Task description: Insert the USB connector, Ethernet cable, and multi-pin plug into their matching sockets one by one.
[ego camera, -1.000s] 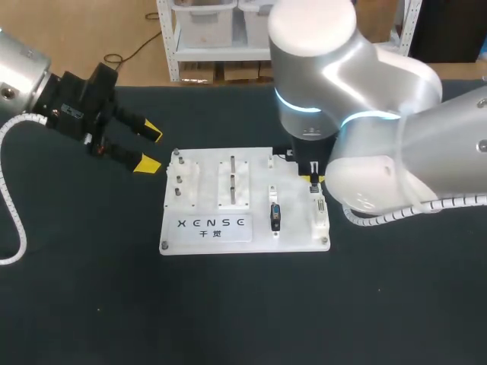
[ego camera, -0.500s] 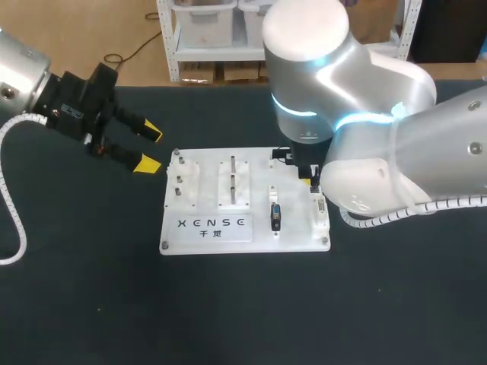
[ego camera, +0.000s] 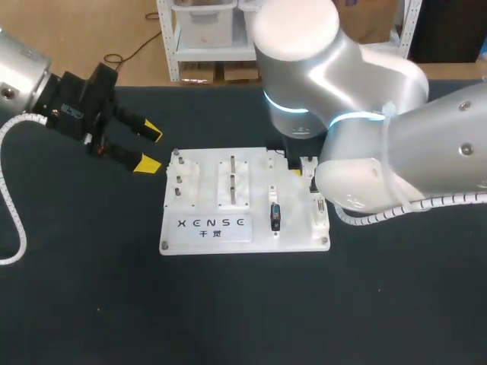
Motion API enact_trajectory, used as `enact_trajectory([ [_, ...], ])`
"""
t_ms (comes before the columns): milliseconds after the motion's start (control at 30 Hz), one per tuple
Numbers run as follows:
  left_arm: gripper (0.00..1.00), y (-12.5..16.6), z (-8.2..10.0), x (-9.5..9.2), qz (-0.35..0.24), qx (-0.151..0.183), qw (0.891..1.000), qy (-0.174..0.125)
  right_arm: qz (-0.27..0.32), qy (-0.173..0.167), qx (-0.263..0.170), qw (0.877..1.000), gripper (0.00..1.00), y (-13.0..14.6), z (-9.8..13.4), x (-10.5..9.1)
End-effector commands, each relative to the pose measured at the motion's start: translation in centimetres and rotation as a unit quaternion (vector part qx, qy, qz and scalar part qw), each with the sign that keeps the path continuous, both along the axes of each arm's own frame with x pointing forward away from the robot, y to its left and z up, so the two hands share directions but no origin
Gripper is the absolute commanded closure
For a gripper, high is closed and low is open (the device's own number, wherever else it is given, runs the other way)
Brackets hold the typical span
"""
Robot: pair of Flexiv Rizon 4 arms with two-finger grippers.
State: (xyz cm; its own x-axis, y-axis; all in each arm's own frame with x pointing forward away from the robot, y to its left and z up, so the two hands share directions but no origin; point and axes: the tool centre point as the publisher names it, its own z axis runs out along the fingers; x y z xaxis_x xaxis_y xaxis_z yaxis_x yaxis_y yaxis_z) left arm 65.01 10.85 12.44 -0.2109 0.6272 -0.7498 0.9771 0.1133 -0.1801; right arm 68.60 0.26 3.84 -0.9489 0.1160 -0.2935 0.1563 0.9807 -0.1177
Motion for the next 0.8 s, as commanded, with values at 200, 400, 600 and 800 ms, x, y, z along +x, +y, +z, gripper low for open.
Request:
enact_trajectory([
  [200,0.0,0.1,-0.1,0.0,0.0,-0.001,1.0,-0.001,0.013,0.002,0.015,1.0,0.0,2.3,1.4,-3.4],
  [400,0.0,0.1,-0.1,0.0,0.0,-0.001,1.0,-0.001,0.025,0.032,0.022,0.999,0.0,4.0,0.6,-5.7],
  [600,0.0,0.1,-0.1,0.0,0.0,-0.001,1.0,-0.001,0.04,0.044,0.026,0.998,0.0,5.1,0.2,-7.2],
  [800,0.0,0.1,-0.1,0.0,0.0,-0.001,1.0,-0.001,0.054,0.054,0.027,0.997,0.0,6.0,-0.1,-8.6],
])
